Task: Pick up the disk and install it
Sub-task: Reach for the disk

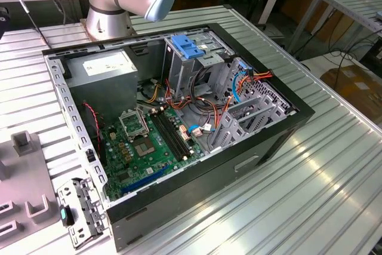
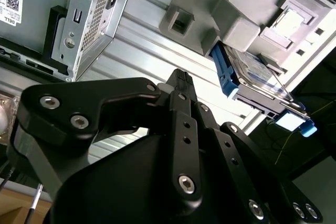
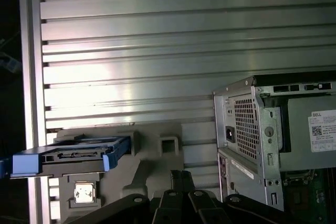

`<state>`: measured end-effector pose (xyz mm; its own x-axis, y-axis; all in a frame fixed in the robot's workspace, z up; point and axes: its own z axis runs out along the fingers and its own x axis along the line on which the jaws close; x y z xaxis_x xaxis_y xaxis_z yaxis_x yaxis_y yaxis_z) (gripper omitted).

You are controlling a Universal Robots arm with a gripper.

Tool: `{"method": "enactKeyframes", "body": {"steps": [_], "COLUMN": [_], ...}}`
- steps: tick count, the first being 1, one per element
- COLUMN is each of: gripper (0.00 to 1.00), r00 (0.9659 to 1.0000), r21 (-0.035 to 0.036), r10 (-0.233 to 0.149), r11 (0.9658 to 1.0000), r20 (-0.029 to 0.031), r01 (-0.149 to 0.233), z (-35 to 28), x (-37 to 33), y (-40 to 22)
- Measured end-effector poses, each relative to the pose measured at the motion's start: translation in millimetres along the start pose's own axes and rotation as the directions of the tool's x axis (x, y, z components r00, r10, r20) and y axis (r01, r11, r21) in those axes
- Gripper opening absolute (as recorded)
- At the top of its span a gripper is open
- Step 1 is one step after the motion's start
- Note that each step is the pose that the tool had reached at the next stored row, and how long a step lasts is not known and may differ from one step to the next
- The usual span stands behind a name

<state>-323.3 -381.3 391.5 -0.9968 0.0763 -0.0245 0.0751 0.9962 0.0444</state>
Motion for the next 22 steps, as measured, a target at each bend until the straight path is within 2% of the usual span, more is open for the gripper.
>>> {"method": "enactKeyframes", "body": {"steps": [7,16,22], "gripper": [0.11,0.11,0.11], "r00": [1.0000,1.0000,1.0000], "r21": [0.0000,0.0000,0.0000], "r10": [0.000,0.000,0.000], "r11": [1.0000,1.0000,1.0000], "r20": [-0.0001,-0.0001,-0.0001], "r01": [0.000,0.000,0.000], "z": [-0.2,-0.4,-0.4], "x": [9.1,25.9,26.6], "y": [-0.1,2.0,1.9]}}
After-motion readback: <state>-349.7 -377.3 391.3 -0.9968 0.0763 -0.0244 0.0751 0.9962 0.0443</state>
